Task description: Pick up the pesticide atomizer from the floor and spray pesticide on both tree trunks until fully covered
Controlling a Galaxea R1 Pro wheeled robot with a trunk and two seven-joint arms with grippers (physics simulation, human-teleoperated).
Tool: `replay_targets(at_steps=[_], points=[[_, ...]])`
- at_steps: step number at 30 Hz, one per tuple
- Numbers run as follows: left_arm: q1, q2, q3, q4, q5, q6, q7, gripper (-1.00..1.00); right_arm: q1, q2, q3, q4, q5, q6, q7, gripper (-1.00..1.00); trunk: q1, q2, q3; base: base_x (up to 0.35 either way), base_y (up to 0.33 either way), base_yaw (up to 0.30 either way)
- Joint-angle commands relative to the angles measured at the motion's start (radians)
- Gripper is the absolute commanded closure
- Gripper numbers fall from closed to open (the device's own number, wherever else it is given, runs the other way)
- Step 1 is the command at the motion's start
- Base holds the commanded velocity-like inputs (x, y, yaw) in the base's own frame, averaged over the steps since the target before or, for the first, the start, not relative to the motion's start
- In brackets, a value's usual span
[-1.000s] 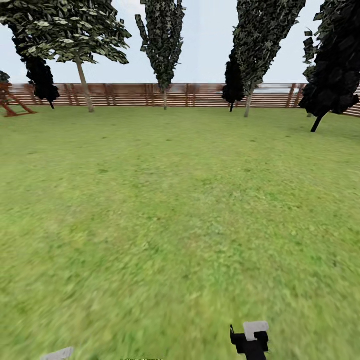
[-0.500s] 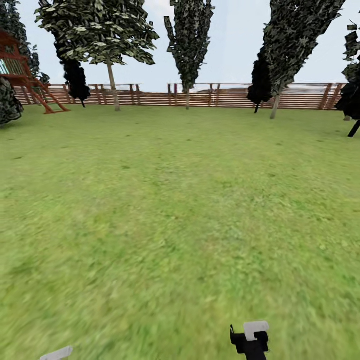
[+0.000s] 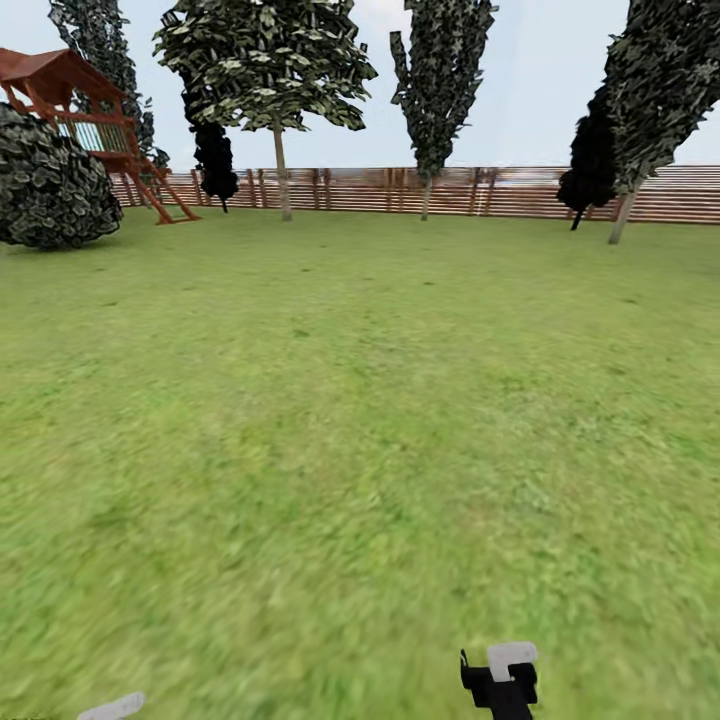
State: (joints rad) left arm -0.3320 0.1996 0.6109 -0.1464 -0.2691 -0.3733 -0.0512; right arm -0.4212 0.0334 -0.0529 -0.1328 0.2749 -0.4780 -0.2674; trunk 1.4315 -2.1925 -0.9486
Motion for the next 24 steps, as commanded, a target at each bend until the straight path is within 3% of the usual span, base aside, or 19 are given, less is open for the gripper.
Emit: replay_targets(at_steps=[1,18,24], points=[[-0.001,0.000,0.009,0.001,-0.005,-0.003,-0.006,1.00,-0.001,0.000,-0.005,0.001,0.010,-0.002,-0.006,-1.00,0.000,0.000,-0.001,0.273,0.214,0.282],[-0.001,0.001,0.009,0.001,-0.006,-0.003,-0.006,1.00,-0.001,0.000,-0.005,0.001,0.011,-0.002,-0.006,-1.00,0.000,0.000,-0.001,0.280,0.199,0.282],[-0.001,0.002,0.009,0.001,-0.007,-0.002,-0.006,1.00,-0.001,-0.001,-0.002,0.001,0.015,-0.002,0.004,-1.00,0.000,0.000,-0.001,0.303,0.129,0.079]])
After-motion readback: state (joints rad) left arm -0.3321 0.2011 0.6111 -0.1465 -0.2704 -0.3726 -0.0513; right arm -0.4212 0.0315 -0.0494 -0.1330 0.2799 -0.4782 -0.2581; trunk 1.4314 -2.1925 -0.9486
